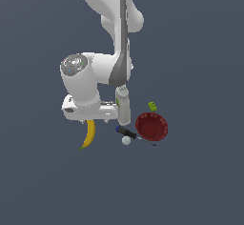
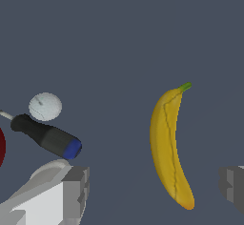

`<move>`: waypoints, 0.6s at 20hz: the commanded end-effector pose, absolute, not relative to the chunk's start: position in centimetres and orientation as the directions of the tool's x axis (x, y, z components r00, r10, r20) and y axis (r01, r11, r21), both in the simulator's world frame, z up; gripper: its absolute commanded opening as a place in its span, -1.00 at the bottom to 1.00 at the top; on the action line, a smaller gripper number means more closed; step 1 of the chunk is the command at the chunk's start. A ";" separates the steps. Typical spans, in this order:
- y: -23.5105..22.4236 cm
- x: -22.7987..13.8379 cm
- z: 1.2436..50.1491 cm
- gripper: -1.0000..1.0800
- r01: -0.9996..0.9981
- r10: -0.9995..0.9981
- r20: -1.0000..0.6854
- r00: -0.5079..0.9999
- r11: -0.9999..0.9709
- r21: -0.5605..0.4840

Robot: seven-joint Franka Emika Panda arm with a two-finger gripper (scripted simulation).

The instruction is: Pick up a designated object from a clutter of objects.

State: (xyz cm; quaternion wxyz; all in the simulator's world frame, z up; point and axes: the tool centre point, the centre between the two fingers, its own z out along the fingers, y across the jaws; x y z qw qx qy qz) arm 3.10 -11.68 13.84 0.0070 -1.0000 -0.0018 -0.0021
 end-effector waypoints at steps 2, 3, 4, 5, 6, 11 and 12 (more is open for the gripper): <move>-14.1 2.6 10.8 0.92 0.003 0.003 0.004 1.000 -1.000 -0.008; -14.7 2.4 10.1 0.92 0.003 0.003 0.003 1.000 -1.000 -0.007; -15.1 2.2 9.5 0.92 0.003 0.003 0.003 1.000 -1.000 -0.006; -15.6 2.1 9.0 0.92 0.003 0.003 0.002 1.000 -1.000 -0.004; -16.0 1.9 8.5 0.92 0.002 0.002 0.002 1.000 -1.000 -0.003; -17.1 1.4 7.0 0.92 0.002 0.002 0.000 1.000 -1.000 -0.001; -17.2 1.4 6.9 0.92 0.002 0.002 0.000 1.000 -1.000 0.000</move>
